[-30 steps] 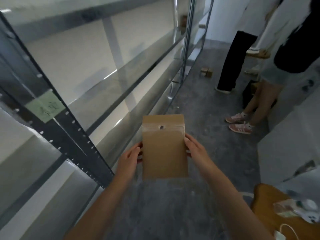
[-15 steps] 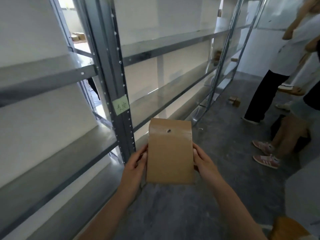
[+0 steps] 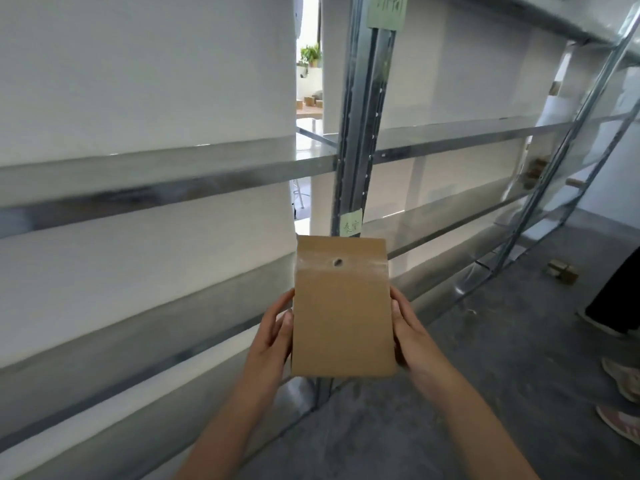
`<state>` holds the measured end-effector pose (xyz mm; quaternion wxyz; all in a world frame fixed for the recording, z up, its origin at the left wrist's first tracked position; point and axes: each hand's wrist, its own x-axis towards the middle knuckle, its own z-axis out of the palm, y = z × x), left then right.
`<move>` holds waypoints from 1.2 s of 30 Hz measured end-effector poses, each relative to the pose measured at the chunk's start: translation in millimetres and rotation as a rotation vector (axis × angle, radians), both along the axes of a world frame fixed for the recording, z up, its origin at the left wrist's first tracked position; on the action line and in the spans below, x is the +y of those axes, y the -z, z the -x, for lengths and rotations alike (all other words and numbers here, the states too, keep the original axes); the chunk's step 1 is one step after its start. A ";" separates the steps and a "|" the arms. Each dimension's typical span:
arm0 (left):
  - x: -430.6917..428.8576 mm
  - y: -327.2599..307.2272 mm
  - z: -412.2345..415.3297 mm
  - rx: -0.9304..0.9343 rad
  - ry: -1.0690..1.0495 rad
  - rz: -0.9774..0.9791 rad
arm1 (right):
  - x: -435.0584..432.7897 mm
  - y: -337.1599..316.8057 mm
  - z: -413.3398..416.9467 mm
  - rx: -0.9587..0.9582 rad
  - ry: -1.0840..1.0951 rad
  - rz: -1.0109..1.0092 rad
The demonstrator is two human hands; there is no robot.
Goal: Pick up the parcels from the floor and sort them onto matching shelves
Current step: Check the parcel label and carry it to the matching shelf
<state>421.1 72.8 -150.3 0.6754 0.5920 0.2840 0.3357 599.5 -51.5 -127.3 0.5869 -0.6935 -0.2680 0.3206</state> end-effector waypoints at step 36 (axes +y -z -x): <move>-28.4 -35.0 181.7 -0.114 -0.284 0.021 | 41.3 -57.0 130.4 -0.049 -0.588 -0.118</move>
